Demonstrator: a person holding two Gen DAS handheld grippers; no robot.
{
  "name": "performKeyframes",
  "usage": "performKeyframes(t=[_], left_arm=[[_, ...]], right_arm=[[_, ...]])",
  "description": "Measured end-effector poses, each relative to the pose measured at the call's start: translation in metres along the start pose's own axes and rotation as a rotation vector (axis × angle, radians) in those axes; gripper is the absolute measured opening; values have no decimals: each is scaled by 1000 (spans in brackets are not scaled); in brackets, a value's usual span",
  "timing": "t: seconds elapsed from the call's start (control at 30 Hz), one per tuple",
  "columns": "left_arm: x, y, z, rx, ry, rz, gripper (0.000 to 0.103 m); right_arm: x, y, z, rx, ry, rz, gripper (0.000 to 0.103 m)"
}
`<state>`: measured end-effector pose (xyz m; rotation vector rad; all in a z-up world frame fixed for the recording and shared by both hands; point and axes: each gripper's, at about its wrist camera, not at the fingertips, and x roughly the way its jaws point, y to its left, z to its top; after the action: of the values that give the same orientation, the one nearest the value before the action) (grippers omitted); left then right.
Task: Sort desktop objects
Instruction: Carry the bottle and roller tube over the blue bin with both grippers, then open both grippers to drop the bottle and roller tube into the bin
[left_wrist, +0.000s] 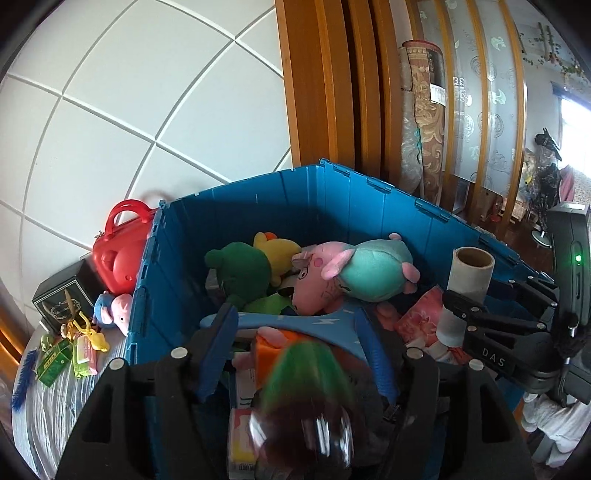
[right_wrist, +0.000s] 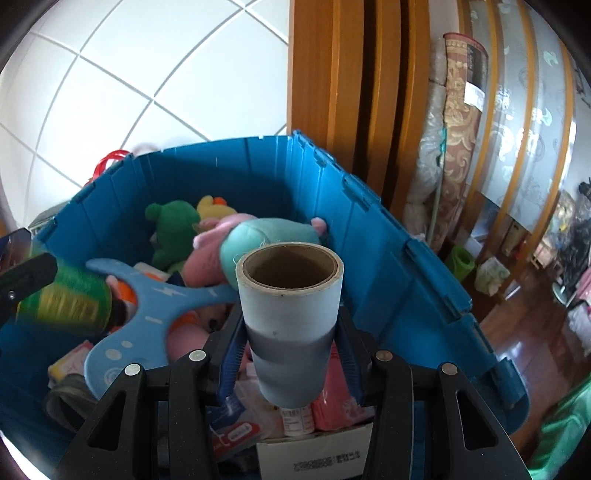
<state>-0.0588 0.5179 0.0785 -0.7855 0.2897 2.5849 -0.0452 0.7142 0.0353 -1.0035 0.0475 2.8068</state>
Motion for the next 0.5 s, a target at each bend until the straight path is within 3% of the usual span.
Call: performKeyframes(t=[0.17,0.3,0.37,0.43,0.5], left_arm=[[0,2,-1,-9,-3,-5,66],[-1,2,-1,-10,-6,-6,66],[-1,2,-2,-9,-7,-5,66],[-2,3,-2,-12,-12,-3,66],[-3,4,-3,-17,-18,-2,66]], right_arm=[[0,-5,2,17,-9,-10,48],[-3,-4,4,28,-30,-24,59],[-5,-6,4,43,-42,-25,68],[-9,-7,6,58,-62,-23,88],[-13,-8,6,68,-84,-23,98]])
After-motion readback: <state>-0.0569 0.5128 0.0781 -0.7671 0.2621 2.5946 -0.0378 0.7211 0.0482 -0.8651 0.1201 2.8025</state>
